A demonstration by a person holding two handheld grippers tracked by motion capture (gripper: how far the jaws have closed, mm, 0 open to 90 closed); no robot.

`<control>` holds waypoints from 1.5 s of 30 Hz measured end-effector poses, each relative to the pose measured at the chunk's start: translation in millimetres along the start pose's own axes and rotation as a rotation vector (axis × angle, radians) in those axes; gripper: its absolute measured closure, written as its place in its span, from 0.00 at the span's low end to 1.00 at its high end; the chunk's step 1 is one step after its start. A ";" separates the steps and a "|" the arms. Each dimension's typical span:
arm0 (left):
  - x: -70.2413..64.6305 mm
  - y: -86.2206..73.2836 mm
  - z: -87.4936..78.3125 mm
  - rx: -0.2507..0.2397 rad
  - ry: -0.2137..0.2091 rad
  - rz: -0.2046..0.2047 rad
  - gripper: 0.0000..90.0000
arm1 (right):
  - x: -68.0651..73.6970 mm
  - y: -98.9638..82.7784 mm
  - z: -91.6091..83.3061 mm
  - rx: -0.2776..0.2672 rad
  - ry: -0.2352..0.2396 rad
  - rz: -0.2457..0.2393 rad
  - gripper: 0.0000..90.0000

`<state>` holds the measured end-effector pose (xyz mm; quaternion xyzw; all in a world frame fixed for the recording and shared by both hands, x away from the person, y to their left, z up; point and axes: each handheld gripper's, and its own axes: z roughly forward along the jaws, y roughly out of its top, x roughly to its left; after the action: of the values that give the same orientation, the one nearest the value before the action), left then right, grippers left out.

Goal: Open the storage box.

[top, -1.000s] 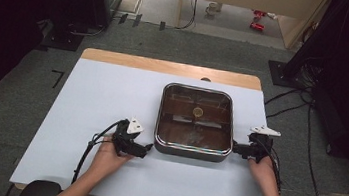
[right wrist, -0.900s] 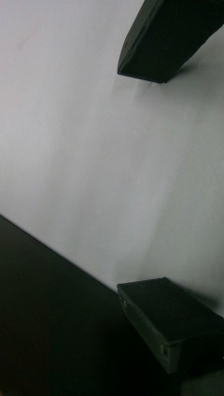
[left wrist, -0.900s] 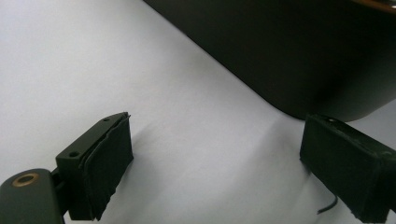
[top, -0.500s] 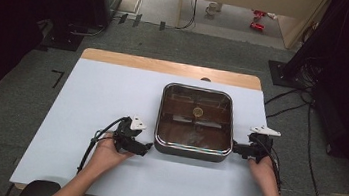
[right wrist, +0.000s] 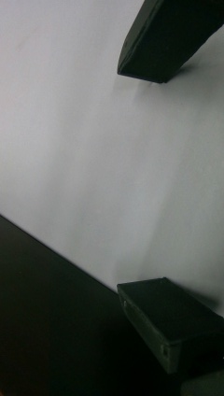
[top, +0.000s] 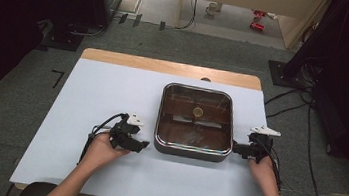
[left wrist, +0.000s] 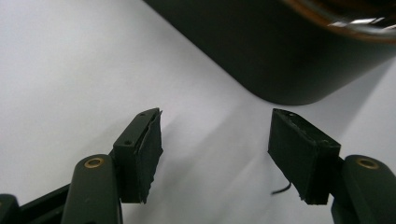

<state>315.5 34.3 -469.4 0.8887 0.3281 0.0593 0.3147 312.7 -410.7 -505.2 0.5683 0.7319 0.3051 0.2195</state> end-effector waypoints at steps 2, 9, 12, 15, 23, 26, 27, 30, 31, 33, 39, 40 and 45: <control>-3.5 2.0 -5.4 -0.009 -0.002 -0.002 0.39 | 0.0 0.0 -0.1 0.001 -0.001 -0.001 0.00; -6.5 10.9 -19.5 -0.027 0.000 0.031 0.38 | 0.0 0.0 -0.1 0.001 0.000 -0.001 0.00; -4.6 16.9 -24.4 -0.029 -0.019 0.030 0.36 | 0.0 0.0 -0.1 0.001 0.000 -0.001 0.00; -3.8 21.7 -29.3 -0.041 -0.032 0.031 0.35 | 0.3 0.0 -0.1 0.000 -0.001 0.000 0.00; -3.6 36.1 -34.0 -0.054 -0.054 0.048 0.34 | 0.2 -0.1 -0.1 -0.001 -0.001 -0.002 0.00; -4.1 42.3 -35.1 -0.067 -0.068 0.056 0.33 | 0.2 -0.1 -0.1 -0.001 -0.001 -0.002 0.00; -4.2 45.2 -35.2 -0.070 -0.072 0.053 0.33 | 0.2 -0.1 -0.1 -0.001 -0.001 -0.002 0.00; -4.6 52.7 -35.3 -0.078 -0.072 0.061 0.33 | 0.2 -0.1 -0.1 -0.001 -0.001 -0.001 0.00; -4.4 54.6 -35.4 -0.079 -0.073 0.065 0.33 | 0.2 -0.1 -0.1 -0.001 -0.001 -0.001 0.00; -3.5 60.0 -34.8 -0.090 -0.077 0.067 0.34 | 0.2 -0.1 -0.1 -0.001 -0.001 -0.001 0.00; -3.0 74.7 -29.1 -0.090 -0.095 0.093 0.35 | 0.0 -0.1 0.0 -0.001 -0.001 -0.002 0.00; -3.3 78.3 -28.3 -0.092 -0.102 0.092 0.35 | 0.1 -0.1 0.0 -0.001 -0.001 -0.001 0.00; -6.1 93.4 -23.7 -0.108 -0.112 0.117 0.35 | 0.2 -0.1 -0.1 -0.001 -0.001 -0.001 0.00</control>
<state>354.4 -12.0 -394.0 0.8900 0.2539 0.0453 0.3760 312.5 -410.6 -505.2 0.5679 0.7320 0.3049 0.2205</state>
